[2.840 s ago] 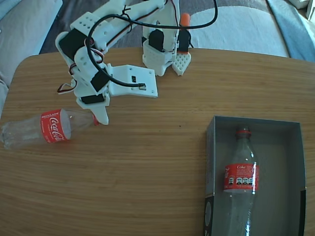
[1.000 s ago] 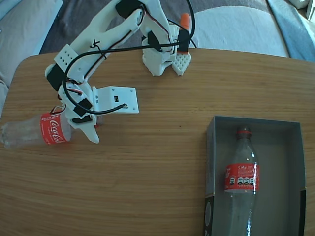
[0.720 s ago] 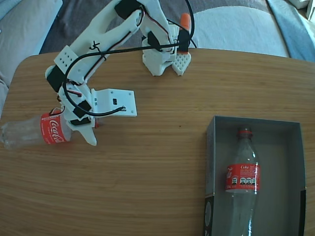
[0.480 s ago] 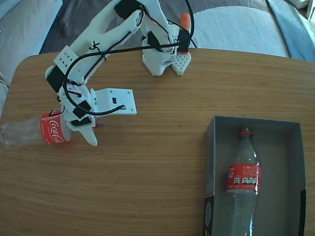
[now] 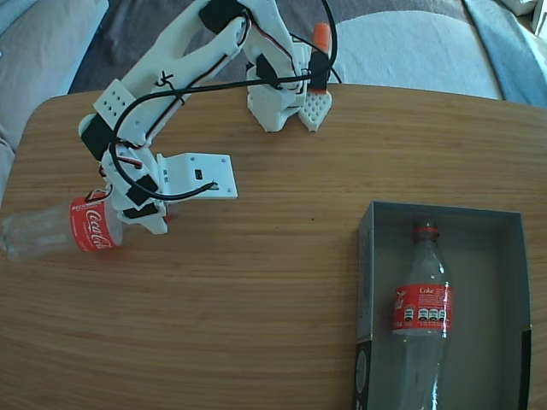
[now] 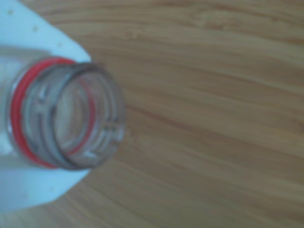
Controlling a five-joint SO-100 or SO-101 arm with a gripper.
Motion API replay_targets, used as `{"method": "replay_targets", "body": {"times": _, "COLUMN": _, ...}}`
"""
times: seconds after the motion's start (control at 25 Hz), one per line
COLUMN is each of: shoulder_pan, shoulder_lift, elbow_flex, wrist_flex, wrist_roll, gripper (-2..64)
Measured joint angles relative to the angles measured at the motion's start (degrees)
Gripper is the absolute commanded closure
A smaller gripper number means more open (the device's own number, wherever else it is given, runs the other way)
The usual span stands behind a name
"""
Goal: Grasp the bottles and put them in the box.
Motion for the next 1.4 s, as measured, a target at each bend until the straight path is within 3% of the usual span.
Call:
{"method": "replay_targets", "body": {"times": 0.16, "shoulder_pan": -0.26, "shoulder_lift": 0.00, "elbow_flex": 0.00, "wrist_flex": 0.00, "wrist_roll": 0.97, "gripper": 56.2}}
{"method": "replay_targets", "body": {"times": 0.52, "shoulder_pan": -0.35, "shoulder_lift": 0.00, "elbow_flex": 0.00, "wrist_flex": 0.00, "wrist_roll": 0.97, "gripper": 57.1}}
{"method": "replay_targets", "body": {"times": 0.72, "shoulder_pan": -3.96, "shoulder_lift": 0.35, "elbow_flex": -2.90, "wrist_flex": 0.44, "wrist_roll": 0.97, "gripper": 61.7}}
{"method": "replay_targets", "body": {"times": 1.2, "shoulder_pan": -25.66, "shoulder_lift": 11.87, "elbow_flex": -6.06, "wrist_flex": 1.23, "wrist_roll": 0.97, "gripper": 61.8}}
{"method": "replay_targets", "body": {"times": 1.4, "shoulder_pan": -39.99, "shoulder_lift": 16.96, "elbow_flex": -6.24, "wrist_flex": 7.29, "wrist_roll": 2.99, "gripper": 61.8}}
